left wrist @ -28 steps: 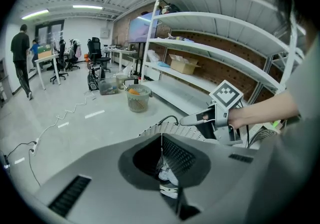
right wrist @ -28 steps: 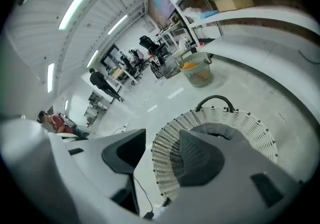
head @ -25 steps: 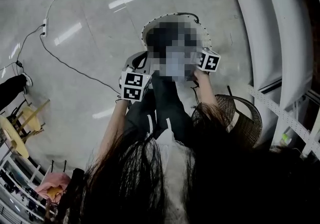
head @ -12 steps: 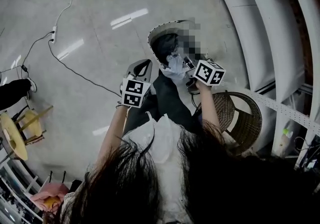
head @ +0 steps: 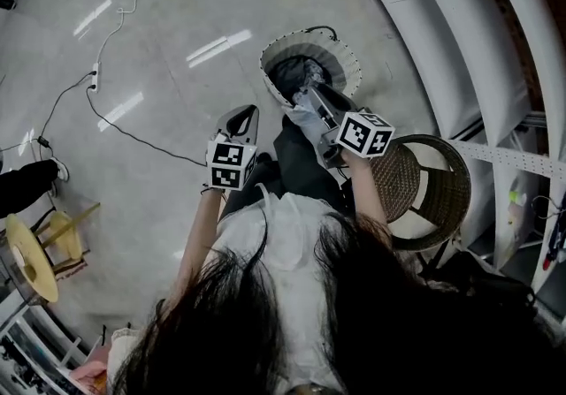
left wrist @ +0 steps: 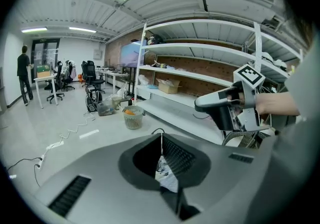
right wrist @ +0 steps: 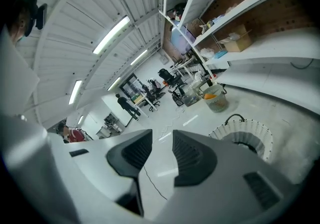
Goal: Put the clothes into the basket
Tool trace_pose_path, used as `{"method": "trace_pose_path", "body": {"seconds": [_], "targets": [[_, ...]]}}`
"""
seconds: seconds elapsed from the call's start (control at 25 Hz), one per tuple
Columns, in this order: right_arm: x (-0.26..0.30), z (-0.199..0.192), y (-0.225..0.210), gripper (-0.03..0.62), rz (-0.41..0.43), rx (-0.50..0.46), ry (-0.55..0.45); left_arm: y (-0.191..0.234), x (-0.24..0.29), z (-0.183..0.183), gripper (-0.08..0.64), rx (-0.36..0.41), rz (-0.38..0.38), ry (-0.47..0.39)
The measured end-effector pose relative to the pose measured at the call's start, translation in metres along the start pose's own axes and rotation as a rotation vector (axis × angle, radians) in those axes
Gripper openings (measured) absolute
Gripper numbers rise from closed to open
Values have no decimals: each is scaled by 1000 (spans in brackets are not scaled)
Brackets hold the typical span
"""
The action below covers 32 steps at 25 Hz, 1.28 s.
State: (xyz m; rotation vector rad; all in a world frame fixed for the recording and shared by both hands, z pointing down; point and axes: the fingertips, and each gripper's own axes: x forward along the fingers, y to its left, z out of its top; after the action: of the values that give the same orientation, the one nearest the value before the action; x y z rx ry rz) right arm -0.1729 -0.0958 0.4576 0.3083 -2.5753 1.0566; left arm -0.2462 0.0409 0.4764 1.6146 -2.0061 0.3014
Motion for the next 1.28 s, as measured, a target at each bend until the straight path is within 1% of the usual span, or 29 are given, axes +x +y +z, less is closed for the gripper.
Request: {"method": "trace_pose_path", "body": {"seconds": [0.08,0.32,0.44,0.72,0.96,1.08,1.16,1.28], "targets": [[-10,-11,9,133,-6,-9,0,-5,-9,-3,20,1,-12,-7],[-37,-35,28,116,-34,-16,0,-20,-26,-17,20,-30,-57,-13],[-48,-41,33,110,-43,-39,10,-32,-30,-20,20,-21,-81,-9],[-74,-49,33,102,-70,-56,6,-62,-30,-17,20,4,-130,-10],[-105,-56,29,94,-73,-98,9,-91,-32,2,20,40,-139,-45],[-124,-66,26,89,-65,-104,12,-110,-36,4,20,52,-135,-63],[-139,-74,25,86,-55,-105,13,-124,-41,1,20,49,-126,-68],[-164,-84,24,82,-37,-107,13,-148,-49,-8,20,24,-111,-65]]}}
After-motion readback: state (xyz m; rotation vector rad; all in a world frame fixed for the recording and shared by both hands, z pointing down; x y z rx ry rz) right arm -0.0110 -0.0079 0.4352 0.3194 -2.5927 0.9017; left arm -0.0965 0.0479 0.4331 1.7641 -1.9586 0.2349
